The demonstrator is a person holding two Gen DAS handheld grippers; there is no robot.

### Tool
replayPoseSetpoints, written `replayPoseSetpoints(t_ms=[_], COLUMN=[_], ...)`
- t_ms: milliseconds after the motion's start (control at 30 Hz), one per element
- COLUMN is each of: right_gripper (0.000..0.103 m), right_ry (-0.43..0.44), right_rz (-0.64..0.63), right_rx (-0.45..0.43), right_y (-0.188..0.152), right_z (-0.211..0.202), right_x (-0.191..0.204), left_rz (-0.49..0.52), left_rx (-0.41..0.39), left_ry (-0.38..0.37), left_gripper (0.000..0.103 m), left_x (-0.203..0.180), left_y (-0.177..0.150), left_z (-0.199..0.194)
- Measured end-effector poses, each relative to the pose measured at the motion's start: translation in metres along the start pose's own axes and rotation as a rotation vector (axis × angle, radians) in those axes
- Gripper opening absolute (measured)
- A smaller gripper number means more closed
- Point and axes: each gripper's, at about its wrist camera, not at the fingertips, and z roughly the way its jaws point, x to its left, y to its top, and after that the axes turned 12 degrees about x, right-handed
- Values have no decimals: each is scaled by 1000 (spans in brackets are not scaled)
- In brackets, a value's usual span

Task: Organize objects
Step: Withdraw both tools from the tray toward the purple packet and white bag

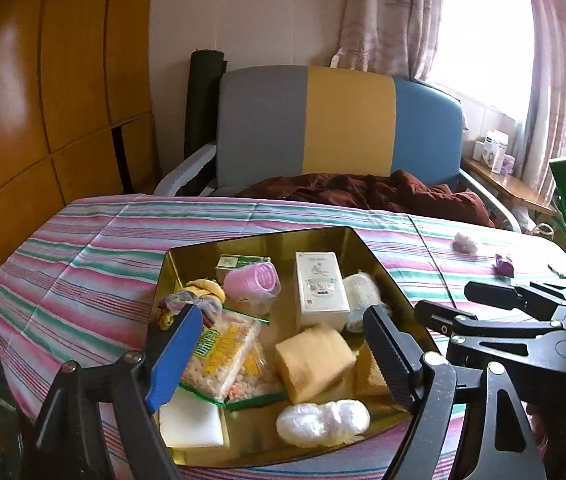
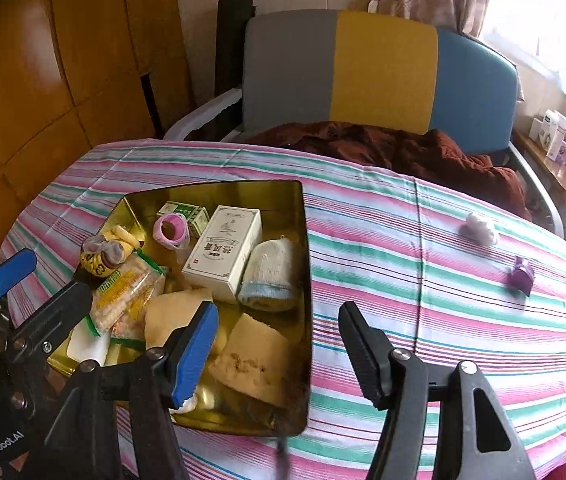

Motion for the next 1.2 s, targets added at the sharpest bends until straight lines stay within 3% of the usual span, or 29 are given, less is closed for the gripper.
replayPoseSetpoints(t_ms=[367,1200], right_gripper=[64,64], right_ry=[-54,-143], right_rz=[47,238], right_rx=[11,48], right_y=[-9,-17], right_z=[-1,4], right_x=[-35,-157], left_rz=[59,240], left_rx=[3,54], left_ry=[-15,-77], left_gripper=[83,83], left_x=[-21,-91], left_y=[-2,-6], left_z=[-6,13])
